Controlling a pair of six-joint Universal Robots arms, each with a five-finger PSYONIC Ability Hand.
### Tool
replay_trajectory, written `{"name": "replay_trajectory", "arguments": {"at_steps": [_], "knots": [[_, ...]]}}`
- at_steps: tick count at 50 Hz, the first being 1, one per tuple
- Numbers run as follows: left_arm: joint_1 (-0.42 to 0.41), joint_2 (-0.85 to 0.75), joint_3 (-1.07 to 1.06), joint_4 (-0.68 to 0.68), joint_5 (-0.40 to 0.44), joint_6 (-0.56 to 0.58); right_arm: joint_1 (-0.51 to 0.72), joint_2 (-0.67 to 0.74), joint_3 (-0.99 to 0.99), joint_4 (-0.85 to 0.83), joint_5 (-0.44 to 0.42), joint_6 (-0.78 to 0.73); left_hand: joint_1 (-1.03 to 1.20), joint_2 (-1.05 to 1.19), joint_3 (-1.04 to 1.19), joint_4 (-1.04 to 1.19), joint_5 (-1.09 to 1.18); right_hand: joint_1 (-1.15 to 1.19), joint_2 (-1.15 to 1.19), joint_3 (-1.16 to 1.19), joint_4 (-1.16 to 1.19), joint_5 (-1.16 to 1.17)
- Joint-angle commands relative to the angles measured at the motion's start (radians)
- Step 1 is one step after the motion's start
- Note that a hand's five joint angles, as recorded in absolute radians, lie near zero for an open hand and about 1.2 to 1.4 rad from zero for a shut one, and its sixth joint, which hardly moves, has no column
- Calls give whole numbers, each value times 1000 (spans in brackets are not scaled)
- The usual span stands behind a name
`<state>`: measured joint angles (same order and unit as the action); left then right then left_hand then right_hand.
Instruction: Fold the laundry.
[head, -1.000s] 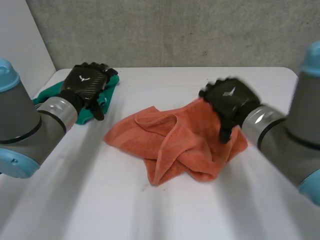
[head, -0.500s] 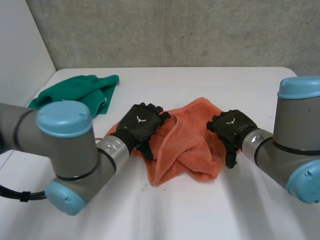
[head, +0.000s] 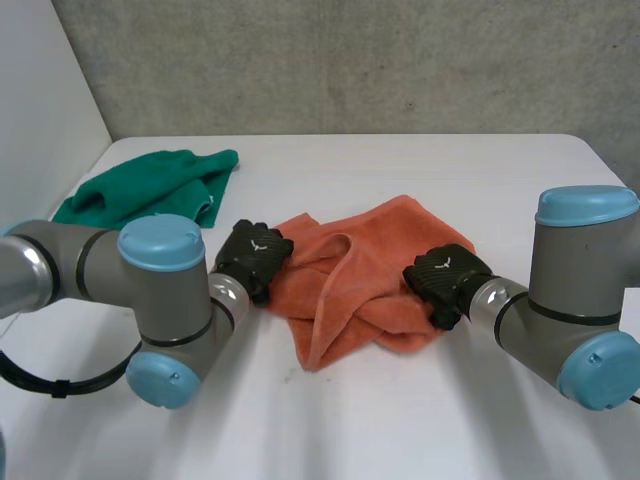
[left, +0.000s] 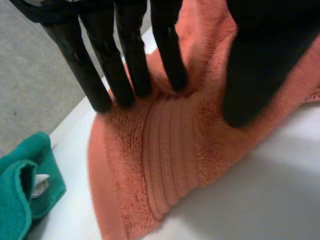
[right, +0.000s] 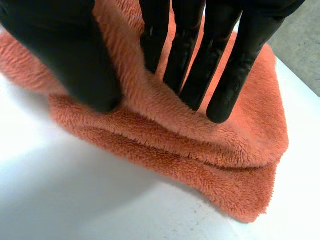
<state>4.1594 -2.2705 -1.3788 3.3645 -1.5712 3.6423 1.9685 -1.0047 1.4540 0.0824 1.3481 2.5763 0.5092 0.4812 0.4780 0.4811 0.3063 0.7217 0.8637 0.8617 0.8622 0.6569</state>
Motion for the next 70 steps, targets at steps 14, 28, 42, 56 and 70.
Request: {"name": "replay_trajectory", "arguments": {"at_steps": [14, 28, 42, 56, 70], "knots": [[7, 406, 27, 65, -38, -103, -11, -270, -298, 2, 28, 209, 887, 915, 918, 915, 915, 675, 533, 535, 534, 565], [7, 637, -91, 72, -36, -205, -13, -212, -543, 53, 22, 280, 887, 915, 918, 915, 915, 675, 533, 535, 534, 565], [-27, 311, -131, 76, 14, -424, 26, -206, -517, 137, -20, 294, -278, -250, -247, -250, -250, 675, 533, 535, 534, 565], [12, 94, 18, 125, 300, -695, 96, -278, -403, 214, -53, 295, -258, -230, -226, -229, -229, 675, 533, 535, 534, 565], [-1, 19, 35, 204, 309, -715, 116, -291, -376, 224, -60, 314, -8, 20, 23, 20, 20, 675, 533, 535, 534, 565]]}}
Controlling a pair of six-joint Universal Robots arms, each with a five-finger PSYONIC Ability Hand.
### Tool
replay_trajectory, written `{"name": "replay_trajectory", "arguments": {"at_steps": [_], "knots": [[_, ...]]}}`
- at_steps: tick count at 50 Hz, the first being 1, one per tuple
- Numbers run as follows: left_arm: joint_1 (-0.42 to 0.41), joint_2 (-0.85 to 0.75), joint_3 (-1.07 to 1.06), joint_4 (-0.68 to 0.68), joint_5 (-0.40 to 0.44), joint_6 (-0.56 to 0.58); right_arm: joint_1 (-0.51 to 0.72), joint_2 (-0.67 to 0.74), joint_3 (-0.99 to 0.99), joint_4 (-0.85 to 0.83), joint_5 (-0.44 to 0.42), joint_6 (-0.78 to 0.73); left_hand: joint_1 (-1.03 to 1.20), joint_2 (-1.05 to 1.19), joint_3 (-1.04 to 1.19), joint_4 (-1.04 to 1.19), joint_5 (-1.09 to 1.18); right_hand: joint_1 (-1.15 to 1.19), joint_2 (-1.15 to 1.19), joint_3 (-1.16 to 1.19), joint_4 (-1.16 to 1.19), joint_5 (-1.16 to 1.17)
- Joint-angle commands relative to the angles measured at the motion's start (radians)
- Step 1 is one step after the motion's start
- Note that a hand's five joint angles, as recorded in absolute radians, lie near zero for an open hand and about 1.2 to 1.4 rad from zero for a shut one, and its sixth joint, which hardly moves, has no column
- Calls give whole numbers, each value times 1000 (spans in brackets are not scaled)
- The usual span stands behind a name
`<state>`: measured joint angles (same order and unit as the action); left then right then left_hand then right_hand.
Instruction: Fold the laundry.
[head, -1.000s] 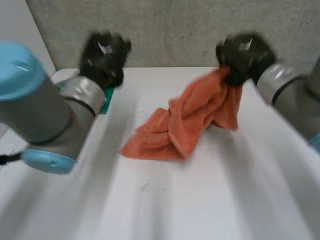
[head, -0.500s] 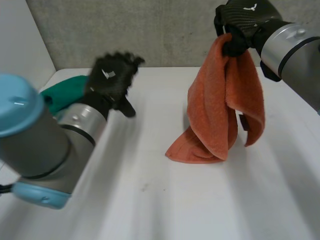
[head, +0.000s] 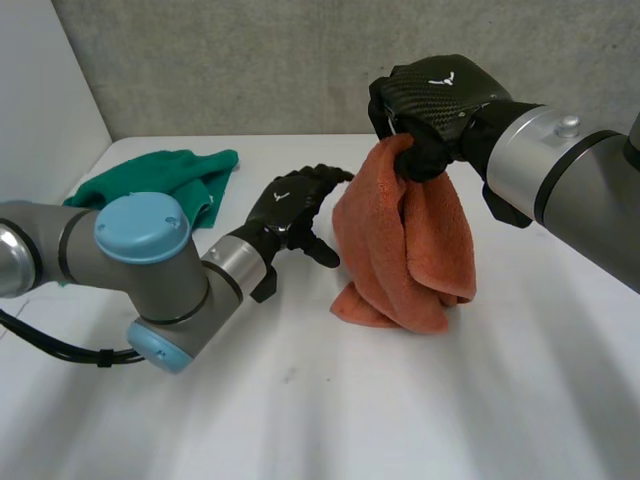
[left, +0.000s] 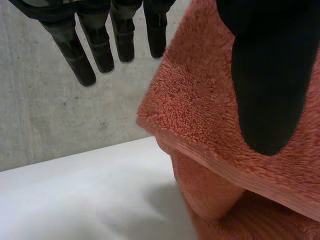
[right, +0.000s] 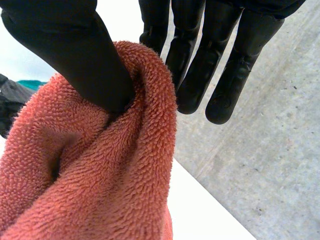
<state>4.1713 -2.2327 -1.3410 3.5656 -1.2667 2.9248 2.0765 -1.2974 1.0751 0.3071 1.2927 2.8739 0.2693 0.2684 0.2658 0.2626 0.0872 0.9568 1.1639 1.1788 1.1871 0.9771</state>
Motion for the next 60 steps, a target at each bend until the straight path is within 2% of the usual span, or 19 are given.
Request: {"name": "replay_trajectory", "arguments": {"at_steps": [1, 6, 9, 12, 13, 16, 19, 23, 27, 28, 29, 33, 37, 40, 44, 51, 54, 57, 60], "knots": [[-14, -19, -3, 2, 6, 4, 10, 3, 6, 1, -12, 22, 244, 244, 247, 250, 251, 439, 232, 217, 209, 245], [-23, -28, 0, 12, 39, 2, 8, 3, 8, 13, -53, 48, 217, 218, 221, 224, 225, 439, 232, 217, 209, 245], [-22, -33, 5, 12, 43, 2, 5, -2, 9, 15, -66, 54, 311, 312, 314, 317, 318, 439, 232, 217, 209, 245], [-22, -31, 11, 12, 35, 8, 4, -2, 6, 12, -59, 53, 870, 871, 874, 877, 878, 439, 232, 217, 209, 245], [-19, -27, 11, 10, 29, 7, -3, 0, 2, 4, -61, 51, 1124, 1125, 1128, 1131, 1132, 439, 232, 217, 209, 245], [-13, -16, 6, 2, 9, 7, -6, 10, -15, 0, -59, 45, 1127, 1128, 1130, 1134, 1135, 439, 232, 217, 209, 245], [-14, 34, -12, -21, -49, 16, -7, 53, -63, -19, -62, 39, 1127, 1128, 1130, 1134, 1135, 391, 183, 169, 160, 196], [-8, 142, -52, -115, -140, 27, -6, 205, -188, -43, -53, 25, 1127, 1128, 1130, 1134, 1135, 309, 102, 87, 78, 114], [26, 254, -109, -209, -259, 77, 4, 326, -323, -37, -41, 8, 1127, 1128, 1130, 1134, 1135, -93, -300, -315, -323, -287], [33, 271, -121, -223, -287, 89, 5, 367, -363, -31, -32, 1, 1127, 1128, 1130, 1134, 1135, -495, -702, -717, -725, -690], [47, 304, -147, -244, -334, 118, 7, 389, -380, -29, -26, -4, 1127, 1128, 1130, 1134, 1135, -772, -979, -994, -1002, -967], [58, 350, -207, -287, -399, 192, 10, 444, -422, -26, 19, -25, 1127, 1128, 1130, 1134, 1135, -782, -989, -1004, -1013, -977], [56, 384, -262, -326, -404, 250, 14, 435, -411, -22, 111, -31, 1127, 1128, 1130, 1134, 1135, -782, -989, -1004, -1013, -977], [55, 410, -294, -364, -408, 261, 25, 397, -377, 6, 189, -47, 1127, 1128, 1130, 1134, 1135, -782, -989, -1004, -1013, -977], [58, 435, -319, -390, -415, 260, 14, 319, -272, 84, 230, -105, 1127, 1128, 1130, 1134, 1135, -782, -989, -1004, -1013, -977], [64, 478, -340, -395, -413, 258, 17, 202, -28, 185, 212, -173, 1127, 1128, 1130, 1134, 1135, -782, -989, -1004, -1013, -977], [61, 501, -348, -396, -413, 255, 17, 176, 93, 190, 172, -165, 1127, 1128, 1130, 1134, 1135, -652, -859, -874, -882, -847], [55, 525, -356, -395, -413, 254, 17, 150, 207, 170, 103, -111, 1127, 1128, 1130, 1134, 1135, -529, -736, -751, -759, -723], [53, 547, -363, -395, -413, 249, 19, 142, 298, 110, 30, 13, 1127, 1128, 1130, 1134, 1135, -464, -671, -686, -694, -659]]}}
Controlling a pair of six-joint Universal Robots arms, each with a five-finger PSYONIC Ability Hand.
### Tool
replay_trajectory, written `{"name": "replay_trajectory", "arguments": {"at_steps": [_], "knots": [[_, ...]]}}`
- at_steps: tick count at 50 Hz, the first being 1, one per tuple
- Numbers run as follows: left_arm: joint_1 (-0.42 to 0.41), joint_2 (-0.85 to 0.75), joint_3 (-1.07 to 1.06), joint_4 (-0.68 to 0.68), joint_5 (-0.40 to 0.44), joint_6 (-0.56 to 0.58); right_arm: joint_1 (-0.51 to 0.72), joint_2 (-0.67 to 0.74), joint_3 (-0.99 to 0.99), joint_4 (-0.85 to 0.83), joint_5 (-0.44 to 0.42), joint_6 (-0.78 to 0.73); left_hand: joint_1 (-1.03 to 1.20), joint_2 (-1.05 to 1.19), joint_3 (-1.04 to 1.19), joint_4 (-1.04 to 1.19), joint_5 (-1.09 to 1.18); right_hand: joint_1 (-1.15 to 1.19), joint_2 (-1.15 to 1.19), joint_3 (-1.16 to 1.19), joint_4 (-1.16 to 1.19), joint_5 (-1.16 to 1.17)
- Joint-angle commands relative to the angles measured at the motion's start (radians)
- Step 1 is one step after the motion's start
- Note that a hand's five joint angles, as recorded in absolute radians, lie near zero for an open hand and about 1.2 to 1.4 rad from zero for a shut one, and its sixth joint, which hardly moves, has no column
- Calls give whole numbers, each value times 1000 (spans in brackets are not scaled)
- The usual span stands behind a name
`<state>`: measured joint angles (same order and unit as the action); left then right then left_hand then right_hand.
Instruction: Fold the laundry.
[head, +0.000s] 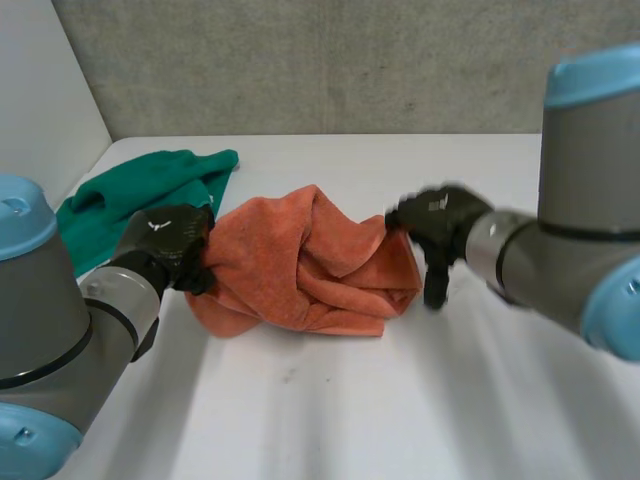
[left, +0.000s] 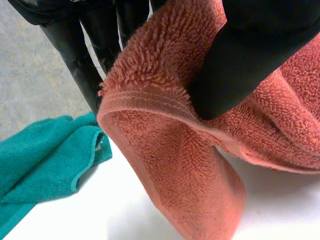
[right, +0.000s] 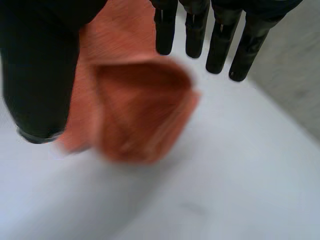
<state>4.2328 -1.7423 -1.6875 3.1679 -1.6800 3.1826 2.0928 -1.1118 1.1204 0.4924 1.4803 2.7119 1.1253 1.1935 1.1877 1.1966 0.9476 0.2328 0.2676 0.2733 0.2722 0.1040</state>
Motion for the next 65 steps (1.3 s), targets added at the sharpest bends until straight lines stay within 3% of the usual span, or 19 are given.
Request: {"name": "replay_trajectory", "arguments": {"at_steps": [1, 9, 15, 20, 35, 37, 40, 41, 42, 45, 52, 57, 61, 65], "knots": [[-8, 61, -18, 3, 0, -10, 3, -43, 268, -89, -173, 198, 271, 203, 209, 200, 274, 295, 260, 255, 256, 249], [-10, 79, -17, 4, 2, -13, 13, 32, 338, -287, -204, 342, 271, 203, 209, 200, 274, 278, 243, 238, 239, 232], [-14, 83, -17, 3, 2, -13, 15, 114, 297, -414, -131, 373, 271, 203, 209, 200, 274, 64, 29, 23, 24, 18], [-19, 83, -18, 3, 2, -13, 39, 182, 228, -431, -83, 390, 271, 203, 209, 200, 274, -1, -36, -42, -40, -47], [-16, 72, -17, 4, 2, -16, 104, 346, 62, -428, -72, 428, 271, 203, 209, 200, 274, 81, 46, 41, 42, 35], [-16, 70, -17, 4, 2, -16, 110, 357, 49, -428, -72, 428, 271, 203, 209, 200, 274, 139, 105, 99, 100, 94], [-14, 70, -17, 4, 2, -18, 113, 383, 23, -429, -66, 427, 271, 203, 209, 200, 274, 517, 483, 477, 478, 472], [-14, 70, -17, 4, 2, -18, 113, 388, 18, -429, -63, 427, 271, 203, 209, 200, 274, 687, 652, 647, 648, 641], [-14, 72, -17, 4, 2, -18, 113, 389, 7, -429, -48, 425, 271, 203, 209, 200, 274, 1159, 1124, 1118, 1119, 1113], [-14, 79, -15, 4, 2, -16, 104, 365, 7, -436, -11, 425, 271, 203, 209, 200, 274, 1163, 1129, 1123, 1124, 1118], [-5, 110, 3, 1, 5, 5, 55, 84, 22, -439, -8, 298, 271, 203, 209, 200, 274, 1163, 1129, 1123, 1124, 1118], [2, 110, 28, -15, 5, 57, -37, -78, 16, -271, -37, -42, 271, 203, 209, 200, 274, 1163, 1129, 1123, 1124, 1118], [1, 87, 35, -39, 8, 150, -37, -114, -7, -120, -23, -200, 271, 203, 209, 200, 274, 1163, 1129, 1123, 1124, 1118], [-23, 22, 46, -42, 8, 255, -36, -112, -24, 15, -20, -219, 271, 203, 209, 200, 274, 1163, 1129, 1123, 1124, 1118]]}}
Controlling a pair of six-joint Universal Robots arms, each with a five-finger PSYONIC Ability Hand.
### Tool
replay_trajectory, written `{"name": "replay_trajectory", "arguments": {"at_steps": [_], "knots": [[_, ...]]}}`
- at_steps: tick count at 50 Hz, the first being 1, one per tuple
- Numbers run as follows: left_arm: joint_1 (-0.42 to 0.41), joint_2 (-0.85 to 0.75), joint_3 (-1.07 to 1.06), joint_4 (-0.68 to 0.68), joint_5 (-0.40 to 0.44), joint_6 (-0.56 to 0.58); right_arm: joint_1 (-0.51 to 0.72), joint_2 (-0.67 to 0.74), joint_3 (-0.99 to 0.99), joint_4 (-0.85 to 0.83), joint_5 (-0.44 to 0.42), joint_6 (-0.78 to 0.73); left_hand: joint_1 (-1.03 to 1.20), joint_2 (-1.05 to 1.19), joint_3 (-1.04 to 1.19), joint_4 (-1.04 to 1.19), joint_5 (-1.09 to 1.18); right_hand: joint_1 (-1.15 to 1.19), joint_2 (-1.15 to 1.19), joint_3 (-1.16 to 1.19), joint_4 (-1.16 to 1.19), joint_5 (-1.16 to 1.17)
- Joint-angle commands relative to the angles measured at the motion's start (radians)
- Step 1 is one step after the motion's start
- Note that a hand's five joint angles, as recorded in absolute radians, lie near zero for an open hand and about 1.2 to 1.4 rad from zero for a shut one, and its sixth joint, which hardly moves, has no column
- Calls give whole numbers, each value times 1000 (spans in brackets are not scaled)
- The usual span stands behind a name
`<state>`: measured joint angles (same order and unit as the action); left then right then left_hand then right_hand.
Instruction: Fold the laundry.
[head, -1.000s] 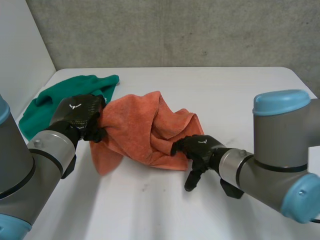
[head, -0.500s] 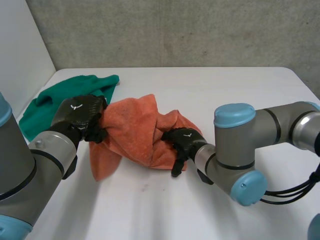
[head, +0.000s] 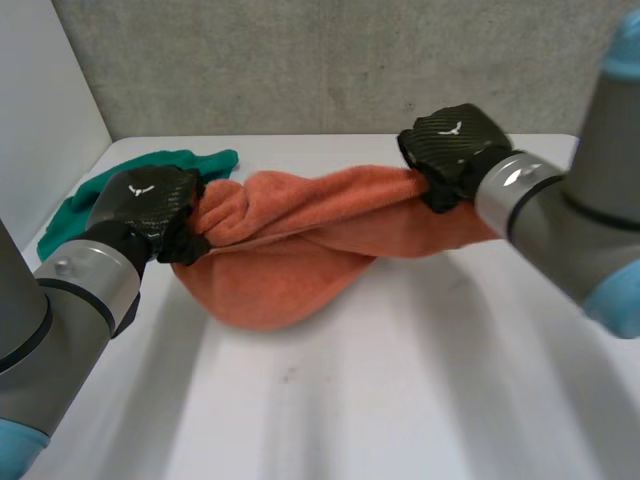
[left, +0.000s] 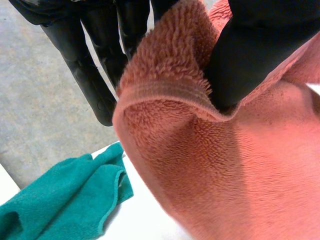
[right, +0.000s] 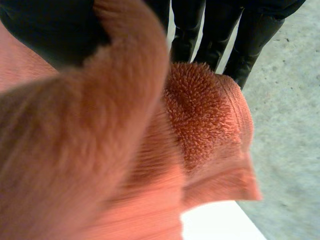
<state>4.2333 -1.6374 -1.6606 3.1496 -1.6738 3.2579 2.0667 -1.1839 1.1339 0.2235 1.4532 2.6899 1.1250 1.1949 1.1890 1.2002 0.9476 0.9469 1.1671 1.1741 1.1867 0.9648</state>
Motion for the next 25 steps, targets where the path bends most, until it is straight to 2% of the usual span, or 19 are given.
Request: {"name": "replay_trajectory", "arguments": {"at_steps": [1, 6, 9, 14, 18, 19, 22, 23, 25], "knots": [[-32, -103, 25, -23, 0, 195, -11, -37, -37, 304, 7, -200, 271, 201, 207, 196, 274, 449, 229, 222, 210, 257], [-76, -249, 94, -22, -7, 253, -13, -5, -46, 321, 6, -206, 271, 201, 207, 196, 274, 449, 229, 222, 210, 257], [-79, -332, 169, -17, -6, 258, -13, 67, -83, 287, 19, -209, 271, 201, 207, 196, 274, 449, 229, 222, 210, 257], [-70, -407, 300, 47, -1, 273, -11, 162, -196, 151, 84, -212, 271, 201, 207, 196, 274, 449, 229, 222, 210, 257], [-52, -435, 392, 254, 0, 319, -14, 211, -296, -60, 102, -214, 271, 201, 207, 196, 274, 449, 229, 222, 210, 257], [-44, -432, 410, 368, 3, 354, -14, 216, -315, -108, 102, -214, 271, 201, 207, 196, 274, 449, 229, 222, 210, 257], [-42, -418, 423, 559, 8, 420, -16, 213, -351, -305, 101, -212, 271, 201, 207, 196, 274, 449, 229, 222, 210, 257], [-49, -403, 424, 678, 6, 465, -14, 210, -353, -356, 98, -212, 271, 201, 207, 196, 274, 449, 229, 222, 210, 257], [-50, -384, 426, 781, 3, 499, -19, 204, -352, -452, 98, -212, 271, 201, 207, 196, 274, 449, 229, 222, 210, 257]]}}
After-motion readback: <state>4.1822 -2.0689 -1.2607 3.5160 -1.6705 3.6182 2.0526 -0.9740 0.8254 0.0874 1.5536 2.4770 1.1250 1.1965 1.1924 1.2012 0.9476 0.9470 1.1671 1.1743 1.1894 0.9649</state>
